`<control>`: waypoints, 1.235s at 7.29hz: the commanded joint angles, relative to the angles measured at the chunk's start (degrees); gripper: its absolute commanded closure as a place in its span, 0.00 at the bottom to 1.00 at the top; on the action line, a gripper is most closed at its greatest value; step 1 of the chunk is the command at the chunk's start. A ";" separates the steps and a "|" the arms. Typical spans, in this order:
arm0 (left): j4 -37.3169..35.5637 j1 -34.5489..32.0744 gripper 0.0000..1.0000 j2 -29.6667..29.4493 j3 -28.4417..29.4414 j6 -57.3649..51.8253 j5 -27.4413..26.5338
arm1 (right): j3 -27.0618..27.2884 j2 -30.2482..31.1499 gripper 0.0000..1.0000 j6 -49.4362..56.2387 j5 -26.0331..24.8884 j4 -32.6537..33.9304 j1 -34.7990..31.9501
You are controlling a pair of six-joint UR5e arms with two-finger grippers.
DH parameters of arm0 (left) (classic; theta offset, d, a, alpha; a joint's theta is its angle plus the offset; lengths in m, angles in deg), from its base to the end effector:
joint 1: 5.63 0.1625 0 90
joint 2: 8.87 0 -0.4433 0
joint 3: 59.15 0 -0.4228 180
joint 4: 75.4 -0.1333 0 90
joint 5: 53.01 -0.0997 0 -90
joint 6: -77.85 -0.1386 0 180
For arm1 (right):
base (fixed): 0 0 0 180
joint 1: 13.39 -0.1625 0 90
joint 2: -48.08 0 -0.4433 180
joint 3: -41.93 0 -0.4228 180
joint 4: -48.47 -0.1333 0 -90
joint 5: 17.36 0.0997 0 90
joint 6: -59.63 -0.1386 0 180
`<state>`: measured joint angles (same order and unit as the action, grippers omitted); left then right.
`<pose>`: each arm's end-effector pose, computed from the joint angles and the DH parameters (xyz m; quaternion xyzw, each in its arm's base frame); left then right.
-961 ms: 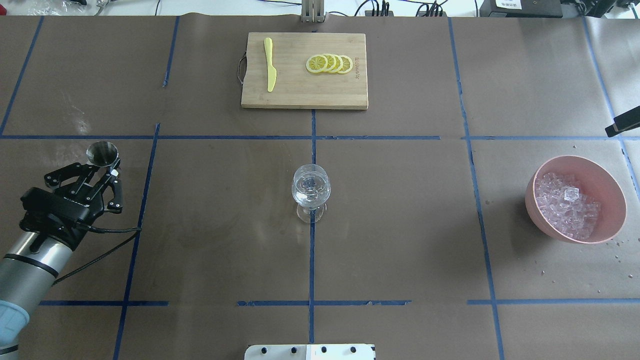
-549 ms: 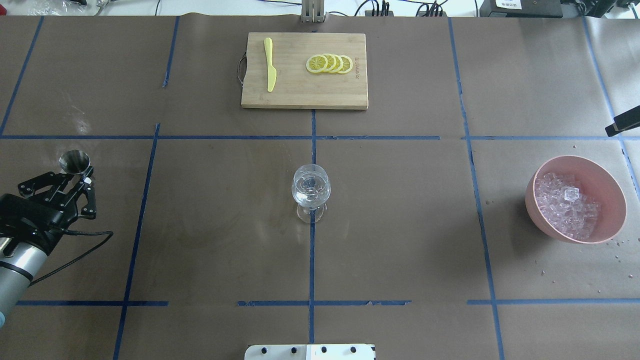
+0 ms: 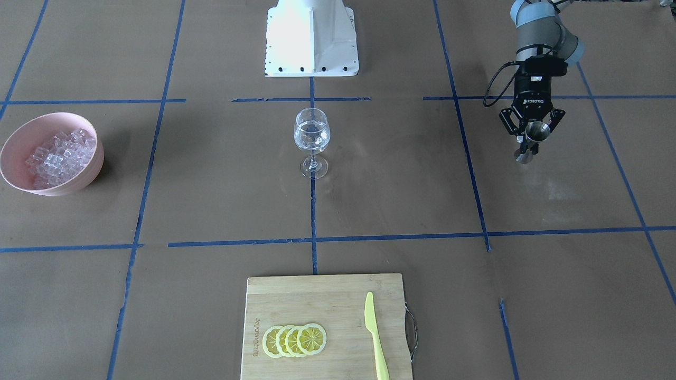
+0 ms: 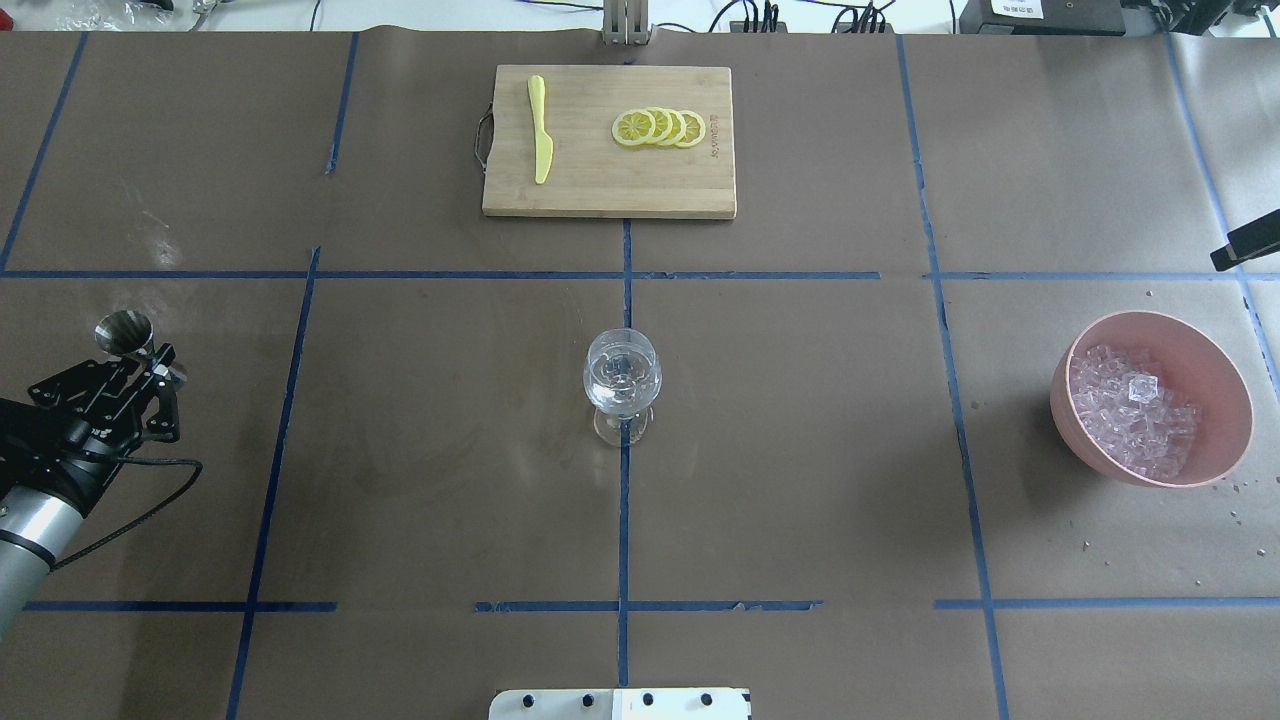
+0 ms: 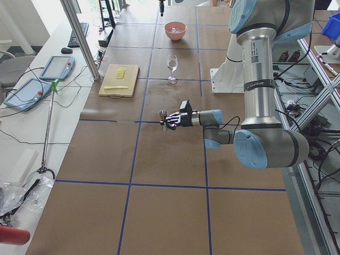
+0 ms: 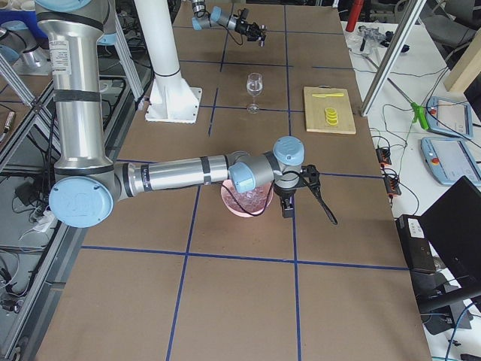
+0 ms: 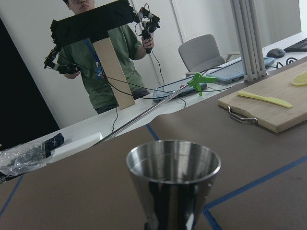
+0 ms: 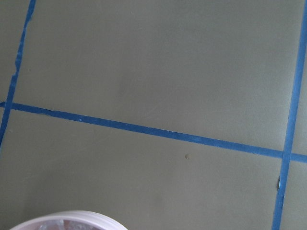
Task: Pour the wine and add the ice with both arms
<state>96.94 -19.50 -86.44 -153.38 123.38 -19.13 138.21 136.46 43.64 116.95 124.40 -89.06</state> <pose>0.3527 -0.3429 0.5809 0.5870 0.2815 -0.0877 0.7540 -0.1035 -0.5525 0.6022 0.0735 -0.4035 -0.0587 0.9101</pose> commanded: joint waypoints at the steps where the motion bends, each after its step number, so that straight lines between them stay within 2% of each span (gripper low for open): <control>1: 5.18 0.33 1.00 -0.82 3.78 8.47 0.30 | -0.05 0.04 0.00 0.00 -0.01 0.00 0.00; 3: 5.55 0.68 1.00 -0.91 6.77 10.10 0.31 | -0.13 0.04 0.00 -0.09 -0.01 0.00 0.09; 8: 5.99 0.77 1.00 -3.11 8.01 10.54 0.05 | -0.14 -0.14 0.00 -0.09 -0.01 0.00 0.09; 9: 6.17 0.77 1.00 -3.20 8.36 11.76 -1.35 | -0.13 -0.05 0.00 -0.09 -0.01 0.00 0.09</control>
<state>102.89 -18.71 -89.53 -145.22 134.20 -19.36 138.01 136.36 43.56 116.94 124.40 -88.99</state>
